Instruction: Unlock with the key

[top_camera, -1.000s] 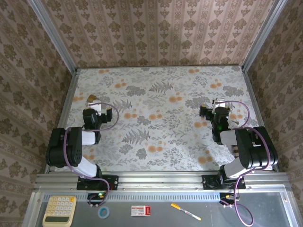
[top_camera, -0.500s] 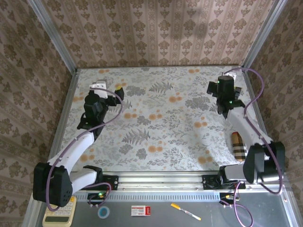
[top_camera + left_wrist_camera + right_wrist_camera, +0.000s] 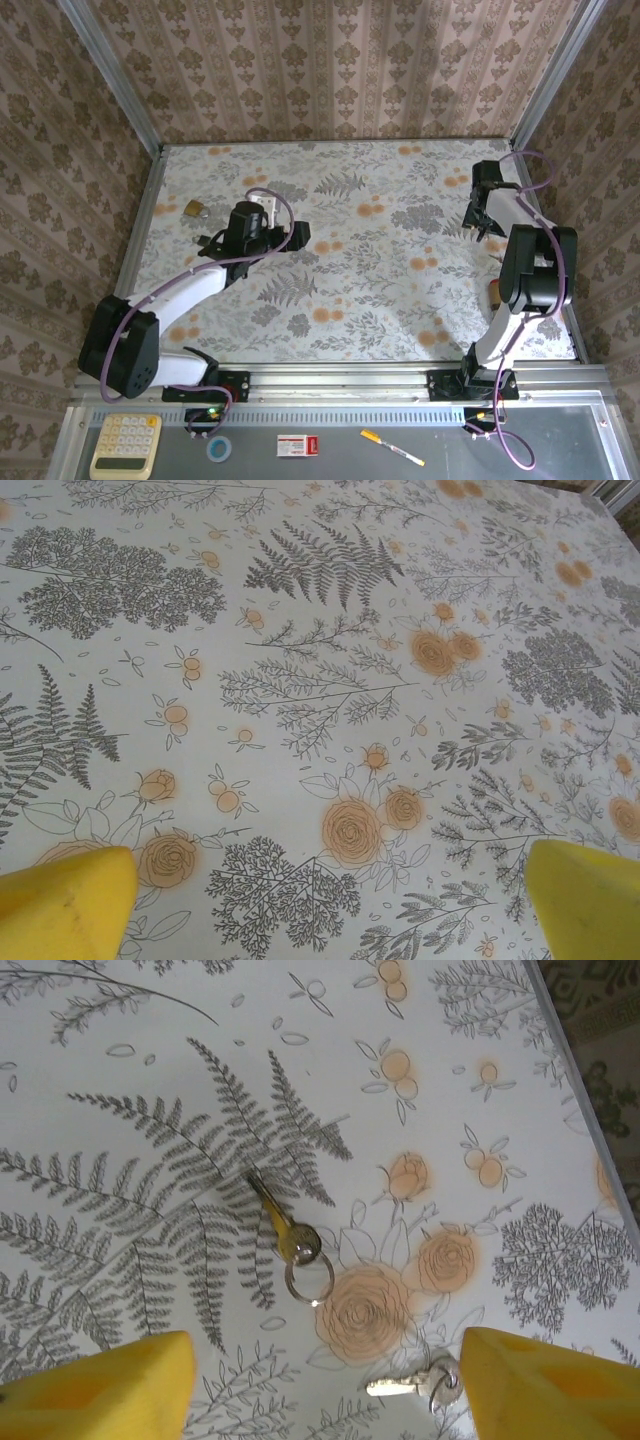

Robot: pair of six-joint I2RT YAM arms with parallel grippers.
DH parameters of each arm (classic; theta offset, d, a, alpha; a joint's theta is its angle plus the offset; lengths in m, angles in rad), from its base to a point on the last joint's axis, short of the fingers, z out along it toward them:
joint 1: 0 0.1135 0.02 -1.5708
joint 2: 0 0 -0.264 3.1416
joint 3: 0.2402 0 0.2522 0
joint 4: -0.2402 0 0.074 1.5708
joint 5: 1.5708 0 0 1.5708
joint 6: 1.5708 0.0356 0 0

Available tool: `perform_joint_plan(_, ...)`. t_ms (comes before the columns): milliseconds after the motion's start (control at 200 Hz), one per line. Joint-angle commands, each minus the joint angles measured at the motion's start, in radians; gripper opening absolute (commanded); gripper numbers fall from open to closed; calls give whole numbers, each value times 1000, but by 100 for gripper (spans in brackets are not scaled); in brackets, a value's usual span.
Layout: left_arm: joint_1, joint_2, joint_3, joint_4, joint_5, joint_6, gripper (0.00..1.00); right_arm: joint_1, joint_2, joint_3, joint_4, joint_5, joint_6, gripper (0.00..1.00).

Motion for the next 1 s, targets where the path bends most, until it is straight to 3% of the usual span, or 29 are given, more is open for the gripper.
perform_joint_plan(0,1,-21,-4,-15,23,-20,100,-13,47,43,-64,-14,-1,65)
perform_joint_plan(280,1,17,3,-12,28,-19,100,-49,111,73,-73,-49,-19,53)
perform_joint_plan(910,3,63,22,-10,38,-37,100,-60,226,141,-96,-117,-36,40)
perform_joint_plan(995,3,67,24,-9,41,-38,100,-65,241,148,-97,-129,-36,35)
